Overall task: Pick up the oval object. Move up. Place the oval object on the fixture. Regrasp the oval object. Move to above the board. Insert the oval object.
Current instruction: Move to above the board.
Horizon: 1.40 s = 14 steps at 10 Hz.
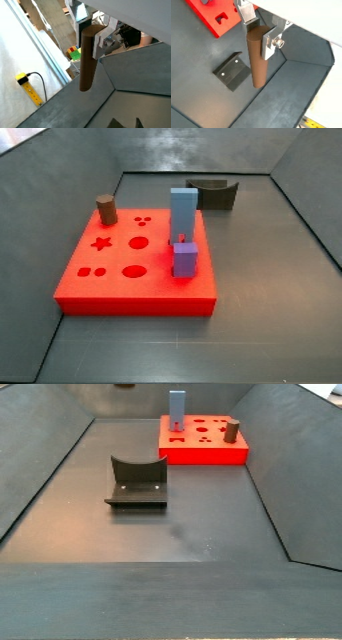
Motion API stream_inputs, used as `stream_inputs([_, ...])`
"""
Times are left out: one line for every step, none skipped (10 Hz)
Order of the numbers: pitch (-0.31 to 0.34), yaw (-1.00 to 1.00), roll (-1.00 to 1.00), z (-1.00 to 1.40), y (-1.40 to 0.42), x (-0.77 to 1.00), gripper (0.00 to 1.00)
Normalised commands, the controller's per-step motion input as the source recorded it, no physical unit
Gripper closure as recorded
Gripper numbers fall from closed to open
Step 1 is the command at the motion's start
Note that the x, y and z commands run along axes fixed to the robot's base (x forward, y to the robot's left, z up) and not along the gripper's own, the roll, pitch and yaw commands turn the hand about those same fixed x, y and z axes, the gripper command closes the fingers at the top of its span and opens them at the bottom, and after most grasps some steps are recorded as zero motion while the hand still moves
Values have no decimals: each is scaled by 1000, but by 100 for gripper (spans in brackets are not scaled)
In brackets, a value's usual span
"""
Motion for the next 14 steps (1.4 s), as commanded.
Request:
stream_inputs([126, 136, -32, 931, -67, 7, 100])
stream_inputs([102, 127, -40, 719, -49, 9, 100])
stream_inputs([89, 117, -42, 565, -38, 11, 100])
stream_inputs([82, 104, -46, 411, -29, 9, 100])
stream_inputs([81, 84, -55, 203, -26, 8, 100])
stream_inputs([113, 1000, -514, -195, -1000, -695, 100])
stream_inputs([109, 1000, -507, -205, -1000, -693, 100])
stream_inputs([73, 1000, -489, -183, -1000, -670, 100])
stream_inputs([38, 1000, -482, -183, -1000, -641, 100])
stream_inputs([23, 1000, -474, -163, -1000, -625, 100])
stream_inputs([-13, 1000, -456, -129, -863, -504, 100])
stream_inputs([-37, 1000, -445, -72, -571, -303, 100])
stream_inputs([-67, 1000, -431, -9, -264, -110, 100])
stream_inputs([-90, 1000, -419, -1, -157, -52, 100])
